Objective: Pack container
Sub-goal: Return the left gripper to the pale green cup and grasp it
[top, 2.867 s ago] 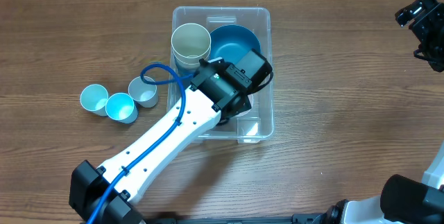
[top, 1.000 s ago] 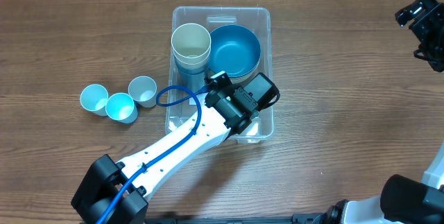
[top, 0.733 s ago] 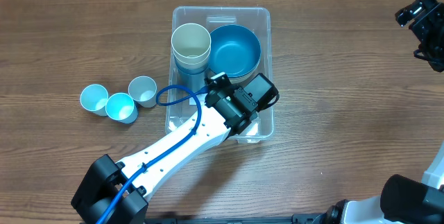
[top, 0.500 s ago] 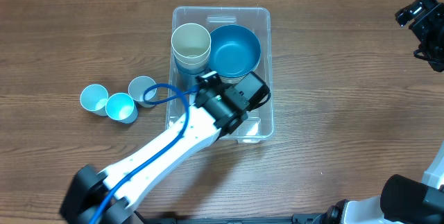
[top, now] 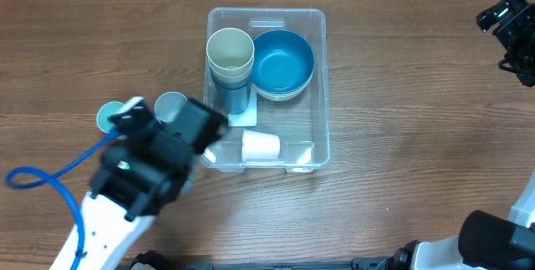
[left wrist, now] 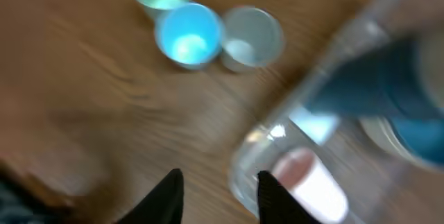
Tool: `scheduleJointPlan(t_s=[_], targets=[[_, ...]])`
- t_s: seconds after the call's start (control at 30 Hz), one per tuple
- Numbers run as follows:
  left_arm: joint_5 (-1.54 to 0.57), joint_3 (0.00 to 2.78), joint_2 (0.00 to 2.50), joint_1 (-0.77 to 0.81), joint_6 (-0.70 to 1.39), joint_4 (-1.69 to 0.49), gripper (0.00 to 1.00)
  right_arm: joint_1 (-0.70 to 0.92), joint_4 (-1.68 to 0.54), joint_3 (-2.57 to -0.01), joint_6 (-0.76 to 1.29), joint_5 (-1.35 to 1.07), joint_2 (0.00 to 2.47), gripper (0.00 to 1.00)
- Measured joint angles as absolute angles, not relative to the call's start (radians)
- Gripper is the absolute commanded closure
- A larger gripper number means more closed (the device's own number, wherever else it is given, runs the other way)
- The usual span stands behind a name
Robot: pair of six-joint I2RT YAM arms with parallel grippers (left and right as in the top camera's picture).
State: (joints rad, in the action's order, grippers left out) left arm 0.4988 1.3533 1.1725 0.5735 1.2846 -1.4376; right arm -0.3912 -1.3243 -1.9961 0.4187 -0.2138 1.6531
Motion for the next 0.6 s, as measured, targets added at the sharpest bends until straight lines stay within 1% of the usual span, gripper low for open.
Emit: scheduleJointPlan(t_s=[0.1, 0.17, 0.2, 0.4, 0.5, 0.6], targets=[[0.507, 1.353, 1.171, 0.402, 1.277, -1.444, 0.61, -0.391, -1.325, -1.996, 0.418, -0.214, 1.653, 0.00], [0.490, 1.353, 1.180, 0.250, 1.237, -1.412, 0.59, -0.391, -1.324, -1.996, 0.418, -0.214, 1.653, 0.00], [0.459, 1.353, 1.192, 0.146, 1.193, -1.378, 0.59, -0.391, -1.324, -1.996, 0.418, -0.214, 1.653, 0.00], [0.259, 1.353, 1.324, -0.250, 0.989, -1.232, 0.60, -0.391, -1.324, -1.996, 0.418, -0.214, 1.653, 0.00], [0.179, 1.353, 1.411, -0.375, 0.919, -1.152, 0.61, -0.391, -1.324, -1.996, 0.419, -0.214, 1.653, 0.00], [0.089, 1.353, 1.506, -0.428, 0.850, -1.092, 0.63, -0.391, -1.324, -1.996, 0.418, -0.214, 1.653, 0.00]])
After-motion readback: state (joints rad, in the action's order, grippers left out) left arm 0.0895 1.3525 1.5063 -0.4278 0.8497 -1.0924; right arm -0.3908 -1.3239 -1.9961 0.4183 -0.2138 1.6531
